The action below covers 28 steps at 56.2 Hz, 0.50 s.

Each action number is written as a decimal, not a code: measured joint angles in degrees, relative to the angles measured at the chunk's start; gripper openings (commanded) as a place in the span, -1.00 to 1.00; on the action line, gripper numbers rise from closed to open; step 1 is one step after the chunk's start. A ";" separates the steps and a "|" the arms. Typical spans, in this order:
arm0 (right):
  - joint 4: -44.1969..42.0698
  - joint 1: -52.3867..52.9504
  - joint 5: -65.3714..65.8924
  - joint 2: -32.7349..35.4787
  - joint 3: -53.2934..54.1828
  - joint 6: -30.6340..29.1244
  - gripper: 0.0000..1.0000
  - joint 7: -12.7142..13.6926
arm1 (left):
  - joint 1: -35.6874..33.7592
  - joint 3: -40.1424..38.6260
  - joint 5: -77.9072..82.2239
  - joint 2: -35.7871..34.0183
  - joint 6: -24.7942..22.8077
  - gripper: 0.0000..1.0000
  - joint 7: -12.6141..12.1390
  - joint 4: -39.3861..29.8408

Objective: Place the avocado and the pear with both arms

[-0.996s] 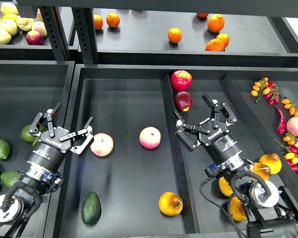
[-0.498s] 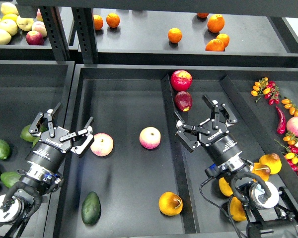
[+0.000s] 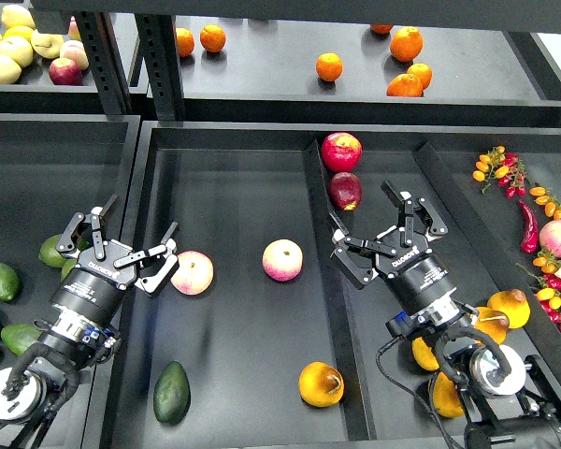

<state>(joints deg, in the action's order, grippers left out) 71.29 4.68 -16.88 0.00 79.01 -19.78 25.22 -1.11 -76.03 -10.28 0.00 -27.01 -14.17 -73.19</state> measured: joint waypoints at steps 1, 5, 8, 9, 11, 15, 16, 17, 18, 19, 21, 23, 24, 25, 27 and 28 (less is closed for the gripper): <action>0.00 -0.01 0.00 0.00 0.00 0.00 0.99 0.00 | 0.00 0.00 0.00 0.00 -0.02 0.99 0.00 0.00; 0.00 -0.02 0.00 0.00 0.00 0.00 0.99 0.00 | 0.00 0.00 0.00 0.00 -0.04 0.99 0.02 0.00; 0.05 -0.03 0.00 0.00 0.00 0.00 0.99 0.00 | -0.01 0.00 0.00 0.00 -0.04 0.99 0.02 0.00; 0.07 -0.04 0.00 0.00 0.00 0.00 0.99 0.00 | -0.01 0.00 0.00 0.00 -0.04 0.99 0.02 0.00; 0.08 -0.05 0.00 0.00 0.00 0.00 0.99 0.00 | -0.02 0.00 0.00 0.00 -0.05 0.99 0.02 0.00; 0.08 -0.05 0.00 0.00 0.00 0.00 0.99 0.00 | -0.03 0.00 0.00 0.00 -0.05 0.99 0.02 0.00; 0.08 -0.06 0.00 0.00 0.00 0.00 0.99 0.00 | -0.03 0.00 0.00 0.00 -0.05 0.99 0.02 0.00; 0.08 -0.07 0.00 0.00 0.00 0.00 0.99 0.00 | -0.03 0.00 0.00 0.00 -0.05 0.99 0.02 0.00; 0.08 -0.08 0.00 0.00 0.00 0.00 0.99 0.00 | -0.03 0.00 0.00 0.00 -0.05 0.99 0.02 0.00; 0.08 -0.09 0.00 0.00 0.00 0.00 0.99 0.00 | -0.03 0.00 0.00 0.00 -0.05 0.99 0.04 0.00; 0.08 -0.10 0.00 0.00 0.00 0.00 0.99 0.00 | -0.04 0.00 0.00 0.00 -0.05 0.99 0.06 0.00; 0.08 -0.10 0.00 0.00 -0.02 0.00 0.99 0.00 | -0.04 0.00 0.00 0.00 -0.05 0.99 0.07 -0.01; 0.08 -0.10 0.00 0.00 -0.03 0.00 0.99 0.00 | -0.04 0.00 0.00 0.00 -0.05 0.99 0.07 -0.01; 0.08 -0.10 0.00 0.00 -0.03 0.00 0.99 0.00 | -0.04 0.00 0.00 0.00 -0.05 0.99 0.07 -0.01; 0.08 -0.11 0.00 0.00 -0.03 0.00 0.99 0.00 | -0.04 0.00 0.00 0.00 -0.06 0.99 0.07 -0.01; 0.08 -0.11 0.00 0.00 -0.03 0.00 0.99 0.00 | -0.04 0.00 0.00 0.00 -0.06 0.99 0.08 -0.01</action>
<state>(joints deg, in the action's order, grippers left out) 71.36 4.57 -16.87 0.00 78.98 -19.78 25.22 -1.14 -76.03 -10.28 0.00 -27.07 -14.09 -73.20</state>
